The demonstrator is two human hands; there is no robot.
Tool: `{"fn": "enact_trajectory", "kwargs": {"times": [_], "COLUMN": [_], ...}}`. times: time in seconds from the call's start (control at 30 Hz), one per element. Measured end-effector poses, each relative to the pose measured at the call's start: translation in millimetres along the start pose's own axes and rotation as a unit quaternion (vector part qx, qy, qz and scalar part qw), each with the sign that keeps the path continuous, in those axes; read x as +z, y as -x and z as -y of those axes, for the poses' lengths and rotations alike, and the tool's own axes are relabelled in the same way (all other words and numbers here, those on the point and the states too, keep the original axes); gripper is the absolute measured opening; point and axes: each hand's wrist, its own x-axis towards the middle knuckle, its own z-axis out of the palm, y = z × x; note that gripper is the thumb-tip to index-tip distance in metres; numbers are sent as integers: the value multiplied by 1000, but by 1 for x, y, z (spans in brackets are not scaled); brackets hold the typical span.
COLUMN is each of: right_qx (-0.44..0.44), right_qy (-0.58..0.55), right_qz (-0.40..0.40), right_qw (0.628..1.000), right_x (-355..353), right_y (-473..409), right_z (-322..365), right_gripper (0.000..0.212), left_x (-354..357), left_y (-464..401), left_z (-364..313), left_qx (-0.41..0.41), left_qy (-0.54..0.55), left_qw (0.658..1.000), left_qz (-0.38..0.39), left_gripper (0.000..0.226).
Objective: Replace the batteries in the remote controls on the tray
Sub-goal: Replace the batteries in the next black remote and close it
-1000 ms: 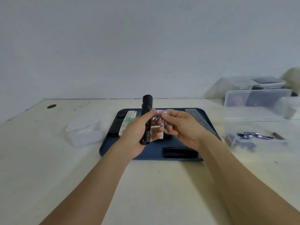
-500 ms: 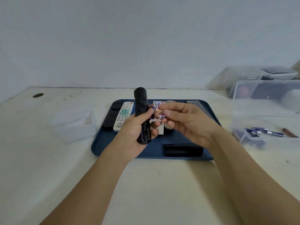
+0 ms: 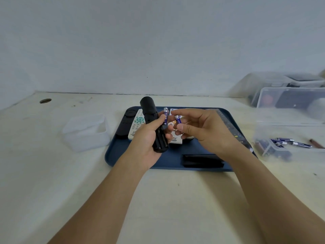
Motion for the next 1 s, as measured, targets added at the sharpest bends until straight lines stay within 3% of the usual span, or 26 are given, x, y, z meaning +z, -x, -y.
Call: {"fn": "enact_trajectory", "kwargs": {"times": [0.27, 0.43, 0.57, 0.77, 1.0], "right_qx": [47, 116, 129, 94, 33], "right_qy": [-98, -170, -151, -121, 71], "right_qz": [-33, -11, 4, -7, 25], "right_qw": [994, 979, 980, 988, 997], "right_x": [-1, -5, -4, -1, 12], "right_y": [0, 1, 1, 2, 6], "right_z": [5, 5, 3, 3, 13], "right_gripper": [25, 27, 17, 27, 5], "left_x": [-2, -2, -1, -2, -5], "left_y": [1, 0, -2, -3, -3], "left_z": [-3, -3, -1, 2, 6], "left_qx": [-48, -49, -61, -52, -60], "left_qy": [36, 41, 22, -34, -90], "left_qw": [998, 998, 998, 998, 994], "left_qz": [8, -6, -9, -33, 11], "left_gripper": [13, 24, 14, 13, 15]}}
